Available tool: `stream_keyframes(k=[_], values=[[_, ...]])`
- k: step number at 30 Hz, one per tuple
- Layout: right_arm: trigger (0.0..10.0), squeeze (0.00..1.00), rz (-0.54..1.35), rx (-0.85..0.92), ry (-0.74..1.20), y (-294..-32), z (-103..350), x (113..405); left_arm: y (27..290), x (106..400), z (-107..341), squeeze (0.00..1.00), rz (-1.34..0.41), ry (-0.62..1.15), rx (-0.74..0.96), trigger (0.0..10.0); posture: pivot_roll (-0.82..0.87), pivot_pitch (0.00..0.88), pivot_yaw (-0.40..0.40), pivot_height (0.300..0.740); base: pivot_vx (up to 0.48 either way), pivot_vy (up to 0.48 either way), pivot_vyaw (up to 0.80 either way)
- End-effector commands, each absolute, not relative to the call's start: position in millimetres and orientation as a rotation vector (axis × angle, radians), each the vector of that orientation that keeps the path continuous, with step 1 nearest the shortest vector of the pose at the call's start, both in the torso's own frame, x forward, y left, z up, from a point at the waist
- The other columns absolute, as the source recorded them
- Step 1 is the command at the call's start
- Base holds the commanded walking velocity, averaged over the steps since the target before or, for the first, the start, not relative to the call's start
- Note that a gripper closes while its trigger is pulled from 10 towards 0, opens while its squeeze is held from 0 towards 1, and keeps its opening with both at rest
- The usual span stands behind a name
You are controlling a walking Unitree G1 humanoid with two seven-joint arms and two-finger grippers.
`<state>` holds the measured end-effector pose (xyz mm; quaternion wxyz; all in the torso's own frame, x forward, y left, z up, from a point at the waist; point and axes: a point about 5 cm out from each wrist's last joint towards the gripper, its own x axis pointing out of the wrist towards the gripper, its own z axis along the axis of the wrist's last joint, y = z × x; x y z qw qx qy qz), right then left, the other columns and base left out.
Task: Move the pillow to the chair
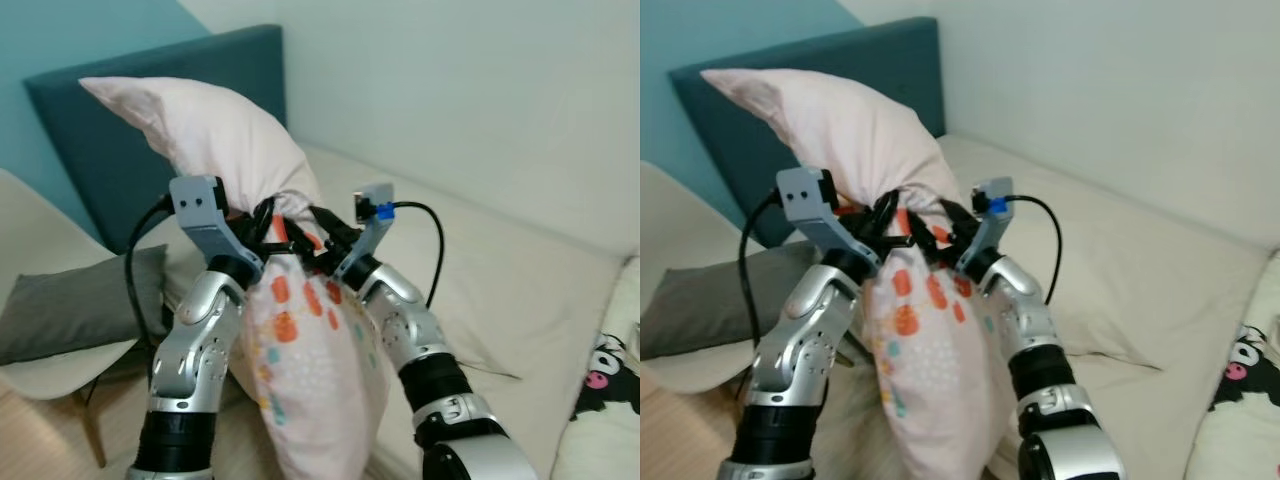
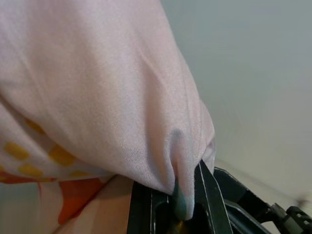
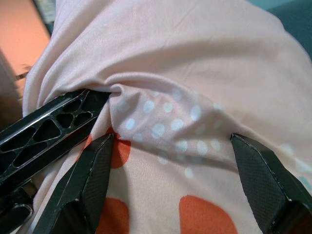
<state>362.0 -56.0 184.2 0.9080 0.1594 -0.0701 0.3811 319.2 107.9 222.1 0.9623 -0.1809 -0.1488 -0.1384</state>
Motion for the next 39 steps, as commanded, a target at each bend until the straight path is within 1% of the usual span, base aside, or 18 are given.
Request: stream_keyframes(k=[1, 9, 18, 27, 31, 37, 39], values=[[10.0, 0.00, 0.828, 0.302, -0.141, -50.0, 184.4, 359.0, 103.2, 317.4, 233.6, 0.00, -0.296, -0.377, -0.370, 10.0, -0.06, 0.000, -0.018, 0.714, 0.000, 0.000, 0.76], [10.0, 0.00, 0.834, 0.298, -0.152, -52.9, 186.3, 358.0, 108.4, 320.2, 224.5, 0.00, -0.254, -0.351, -0.375, 10.0, -0.07, 0.000, -0.013, 0.714, 0.000, 0.000, 0.76], [10.0, 0.00, 0.864, 0.312, -0.168, -48.5, 189.2, 354.9, 107.6, 319.1, 234.7, 0.00, -0.259, -0.394, -0.357, 10.0, -0.06, 0.000, -0.012, 0.714, 0.000, 0.000, 0.76], [10.0, 0.00, 0.880, 0.322, -0.168, -46.0, 189.7, 353.1, 112.7, 319.7, 238.6, 0.00, -0.237, -0.415, -0.324, 10.0, -0.06, 0.000, -0.014, 0.714, 0.000, 0.000, 0.76], [10.0, 0.00, 0.874, 0.313, -0.154, -45.6, 188.9, 353.9, 116.6, 320.6, 237.8, 0.00, -0.224, -0.414, -0.332, 10.0, -0.06, 0.000, -0.014, 0.714, 0.000, 0.000, 0.39], [10.0, 0.00, 0.891, 0.312, -0.159, -44.3, 189.5, 351.9, 118.8, 320.3, 238.9, 0.00, -0.218, -0.425, -0.325, 10.0, -0.06, 0.000, -0.016, 0.714, 0.302, 0.000, 0.00], [10.0, 0.00, 0.894, 0.304, -0.162, -44.4, 189.7, 351.6, 119.0, 320.1, 239.9, 0.00, -0.219, -0.428, -0.325, 10.0, -0.06, 0.000, -0.016, 0.714, 0.322, 0.000, 0.80]])
